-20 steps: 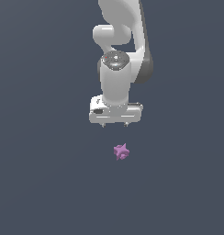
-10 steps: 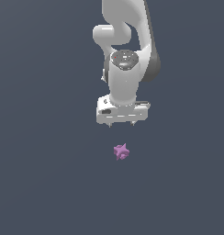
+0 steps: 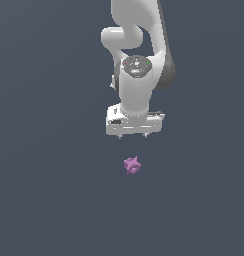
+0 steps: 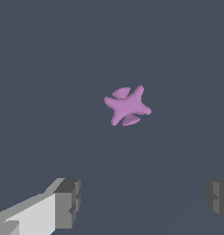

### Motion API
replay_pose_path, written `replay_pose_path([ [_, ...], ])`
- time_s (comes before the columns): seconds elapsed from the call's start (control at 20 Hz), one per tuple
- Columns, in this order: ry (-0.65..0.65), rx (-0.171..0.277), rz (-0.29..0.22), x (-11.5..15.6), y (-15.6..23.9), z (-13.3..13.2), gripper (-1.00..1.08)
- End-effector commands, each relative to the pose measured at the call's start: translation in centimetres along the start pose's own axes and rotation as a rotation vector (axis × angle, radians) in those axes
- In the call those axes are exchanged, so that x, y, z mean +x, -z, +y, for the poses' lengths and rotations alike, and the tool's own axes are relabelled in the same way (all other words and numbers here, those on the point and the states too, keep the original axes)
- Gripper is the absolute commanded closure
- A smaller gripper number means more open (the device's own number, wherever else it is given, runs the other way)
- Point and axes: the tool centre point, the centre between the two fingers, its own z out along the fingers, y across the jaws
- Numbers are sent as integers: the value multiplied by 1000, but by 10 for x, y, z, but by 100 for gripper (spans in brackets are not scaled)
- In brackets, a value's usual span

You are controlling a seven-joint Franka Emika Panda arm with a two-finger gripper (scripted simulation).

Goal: Pick up the object and move it to a goal position.

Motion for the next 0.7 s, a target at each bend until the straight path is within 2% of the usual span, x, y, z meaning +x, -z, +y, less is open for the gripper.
replay_pose_path([
  [0.0, -28, 1, 0, 2, -2, 0, -92],
  [0.65, -311, 3, -1, 17, -21, 1, -92],
])
